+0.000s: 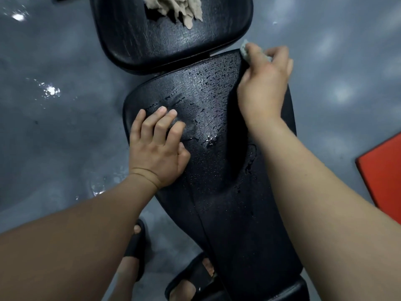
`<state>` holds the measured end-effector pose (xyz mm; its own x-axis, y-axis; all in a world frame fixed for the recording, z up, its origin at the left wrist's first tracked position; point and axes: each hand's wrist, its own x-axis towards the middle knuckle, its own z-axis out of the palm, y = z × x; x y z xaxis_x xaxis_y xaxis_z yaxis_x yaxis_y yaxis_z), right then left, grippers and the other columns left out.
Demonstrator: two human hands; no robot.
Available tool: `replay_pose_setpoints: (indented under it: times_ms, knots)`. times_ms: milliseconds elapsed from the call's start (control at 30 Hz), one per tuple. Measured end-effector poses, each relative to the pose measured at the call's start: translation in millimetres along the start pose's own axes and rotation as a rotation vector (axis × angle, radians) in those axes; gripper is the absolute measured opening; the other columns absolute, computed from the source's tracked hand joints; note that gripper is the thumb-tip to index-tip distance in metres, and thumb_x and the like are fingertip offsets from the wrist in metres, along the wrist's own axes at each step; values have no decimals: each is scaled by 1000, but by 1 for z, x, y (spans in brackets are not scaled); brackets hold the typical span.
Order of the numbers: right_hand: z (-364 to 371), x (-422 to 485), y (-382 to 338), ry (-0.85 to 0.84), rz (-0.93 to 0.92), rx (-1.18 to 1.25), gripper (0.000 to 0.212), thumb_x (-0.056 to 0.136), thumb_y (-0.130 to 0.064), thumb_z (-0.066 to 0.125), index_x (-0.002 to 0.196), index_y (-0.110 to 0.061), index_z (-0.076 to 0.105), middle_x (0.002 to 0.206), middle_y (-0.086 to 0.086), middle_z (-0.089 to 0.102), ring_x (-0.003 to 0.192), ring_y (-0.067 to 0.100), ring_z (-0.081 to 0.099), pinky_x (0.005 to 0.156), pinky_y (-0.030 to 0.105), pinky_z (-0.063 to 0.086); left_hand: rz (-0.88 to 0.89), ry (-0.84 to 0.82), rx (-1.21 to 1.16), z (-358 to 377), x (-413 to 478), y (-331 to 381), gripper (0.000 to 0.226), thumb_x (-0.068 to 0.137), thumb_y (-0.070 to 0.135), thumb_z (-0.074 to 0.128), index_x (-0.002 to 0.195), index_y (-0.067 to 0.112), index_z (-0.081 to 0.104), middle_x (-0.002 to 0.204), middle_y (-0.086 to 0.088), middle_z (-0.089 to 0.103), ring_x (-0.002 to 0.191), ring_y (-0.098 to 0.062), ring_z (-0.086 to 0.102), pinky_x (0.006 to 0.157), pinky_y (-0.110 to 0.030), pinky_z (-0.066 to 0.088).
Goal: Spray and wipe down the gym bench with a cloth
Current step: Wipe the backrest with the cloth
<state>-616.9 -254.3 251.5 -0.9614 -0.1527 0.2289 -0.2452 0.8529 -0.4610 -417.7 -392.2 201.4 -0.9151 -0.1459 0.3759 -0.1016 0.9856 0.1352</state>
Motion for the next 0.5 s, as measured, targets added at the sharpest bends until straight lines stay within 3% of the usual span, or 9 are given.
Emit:
replay_pose_setpoints:
  times_ms: [200,267,367,433,500]
  knots:
    - [3,-30,-29,-212,-520,82,42,89,-11,48,123,-21,71,115,14,59,100,34,51,81,36,44,-3,2,12,0,0,1,41,84,27,56,119,8,64,131,-14,61,133,-34,44,118,-59,27]
    - [0,-19,-11,-155,-451,41,43,90,-13,47,126,-24,70,116,13,59,100,34,52,83,37,46,-6,12,7,1,-1,1,40,84,26,56,118,7,65,130,-15,62,133,-34,44,118,-59,27]
    - [-8,-3,24,6,-177,12,46,90,-13,45,126,-27,70,113,16,58,99,37,53,87,36,45,-4,22,8,2,0,2,40,85,27,55,118,7,66,129,-15,63,132,-34,45,118,-59,27]
    - [-9,0,29,24,-47,12,47,90,-13,45,128,-27,69,114,16,57,100,36,51,89,34,43,-3,30,17,2,1,1,40,84,26,56,118,7,65,129,-15,63,132,-34,45,118,-59,27]
    - [-6,-8,18,-10,-81,17,47,88,-11,45,125,-24,70,114,15,58,99,35,51,86,31,40,-3,35,24,2,0,1,40,84,26,57,118,7,65,129,-15,63,132,-34,46,118,-59,27]
